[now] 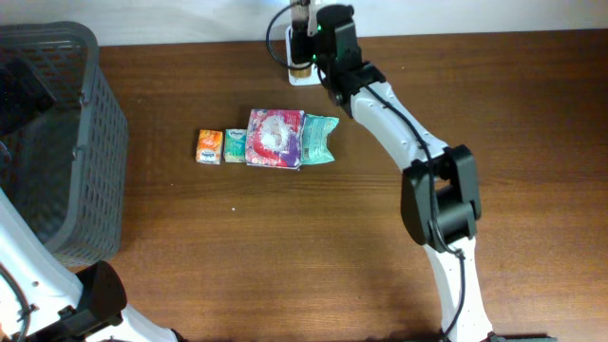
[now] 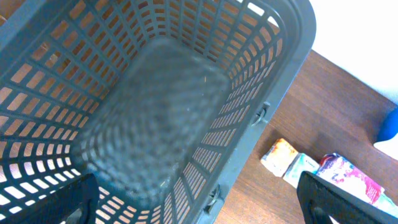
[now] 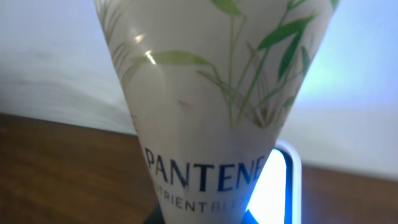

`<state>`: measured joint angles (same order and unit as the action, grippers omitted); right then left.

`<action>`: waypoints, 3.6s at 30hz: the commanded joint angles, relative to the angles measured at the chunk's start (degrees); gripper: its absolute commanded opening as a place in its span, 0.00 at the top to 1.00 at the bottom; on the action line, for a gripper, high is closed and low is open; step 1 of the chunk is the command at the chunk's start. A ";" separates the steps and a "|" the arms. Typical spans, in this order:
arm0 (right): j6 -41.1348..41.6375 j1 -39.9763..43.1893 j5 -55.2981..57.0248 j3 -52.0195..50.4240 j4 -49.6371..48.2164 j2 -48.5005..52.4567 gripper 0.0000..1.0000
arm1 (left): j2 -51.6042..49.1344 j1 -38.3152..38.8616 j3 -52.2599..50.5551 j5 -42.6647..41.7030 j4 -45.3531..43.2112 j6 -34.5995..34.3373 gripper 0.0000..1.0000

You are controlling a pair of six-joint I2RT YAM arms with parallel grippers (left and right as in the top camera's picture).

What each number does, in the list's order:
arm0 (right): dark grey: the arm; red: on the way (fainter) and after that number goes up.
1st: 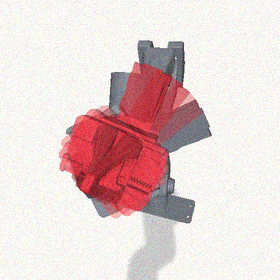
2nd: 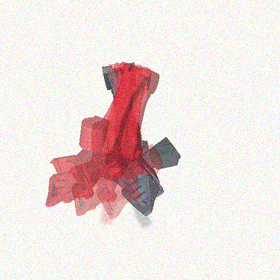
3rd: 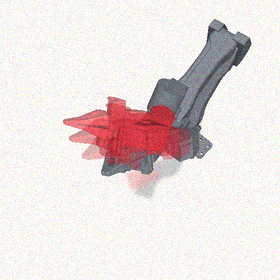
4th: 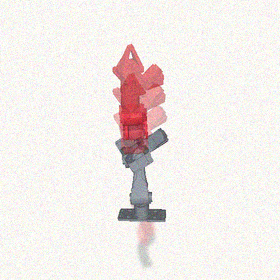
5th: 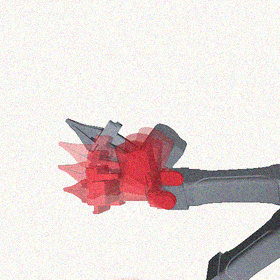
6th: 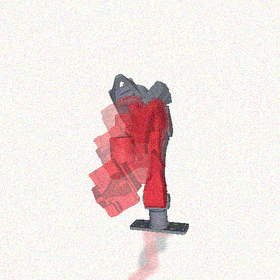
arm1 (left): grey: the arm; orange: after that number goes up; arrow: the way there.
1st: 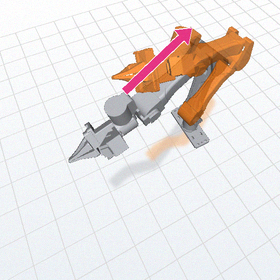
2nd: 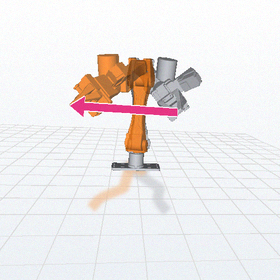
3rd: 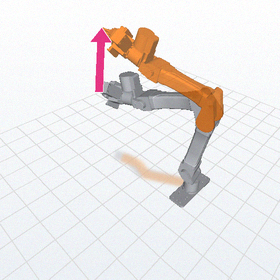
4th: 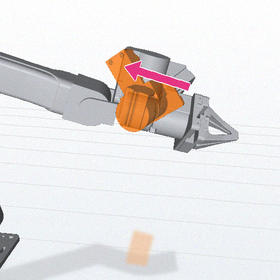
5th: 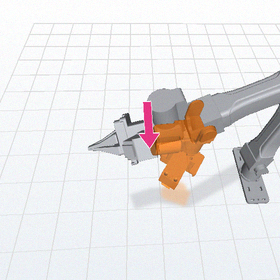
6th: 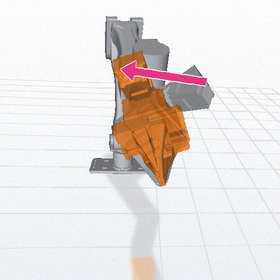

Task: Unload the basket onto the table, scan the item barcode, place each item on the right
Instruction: 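Lift the tube and present its cap end to the white scanner, then carry the tube right and drop it at the table's right edge, then reach the right gripper to the green packet and grasp it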

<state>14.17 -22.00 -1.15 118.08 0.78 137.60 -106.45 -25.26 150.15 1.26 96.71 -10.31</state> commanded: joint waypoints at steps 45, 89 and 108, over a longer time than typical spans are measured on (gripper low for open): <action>16.06 37.29 3.34 2.25 51.39 -14.25 0.96 | -0.09 -0.22 -0.11 -0.22 0.00 -0.35 0.01; -16.90 31.28 -33.03 -3.37 65.77 -16.94 0.20 | -0.07 -0.15 -0.11 -0.22 0.00 -0.35 0.01; -2.47 8.39 -33.11 -3.78 49.94 3.82 0.16 | -0.09 -0.15 -0.11 -0.22 0.00 -0.35 0.01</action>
<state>10.90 -13.32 -33.28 114.67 50.68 139.24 -106.45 -25.26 150.15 1.26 96.68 -10.31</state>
